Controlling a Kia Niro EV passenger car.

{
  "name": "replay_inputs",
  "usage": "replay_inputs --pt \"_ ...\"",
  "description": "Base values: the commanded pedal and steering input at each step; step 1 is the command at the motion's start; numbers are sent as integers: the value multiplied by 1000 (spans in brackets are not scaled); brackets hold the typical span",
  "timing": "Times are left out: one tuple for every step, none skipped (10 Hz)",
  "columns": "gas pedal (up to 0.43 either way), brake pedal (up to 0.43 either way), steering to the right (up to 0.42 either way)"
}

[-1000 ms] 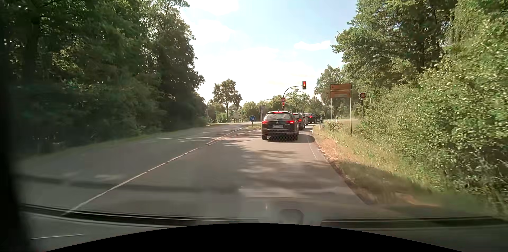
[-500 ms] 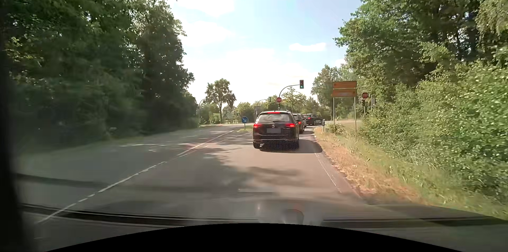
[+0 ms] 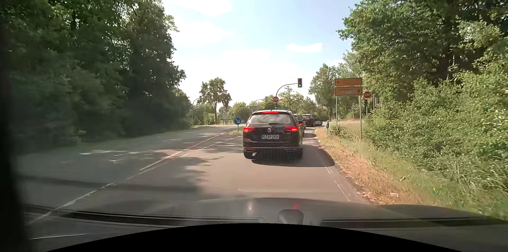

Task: Follow the waypoints while adhering to traffic rules and regulations

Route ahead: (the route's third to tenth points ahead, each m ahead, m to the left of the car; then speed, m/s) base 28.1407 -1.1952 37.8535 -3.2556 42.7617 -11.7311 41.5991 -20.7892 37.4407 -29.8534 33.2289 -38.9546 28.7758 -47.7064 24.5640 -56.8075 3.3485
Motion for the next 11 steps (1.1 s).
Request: replay_inputs --pt "0 317 36" --pt "0 323 36" --pt "0 317 36" --pt "0 305 36" --pt "0 287 36" --pt "0 274 36" --pt "0 262 36" --pt "0 244 36" --pt "0 213 35" --pt "0 189 35" --pt "0 73 35"
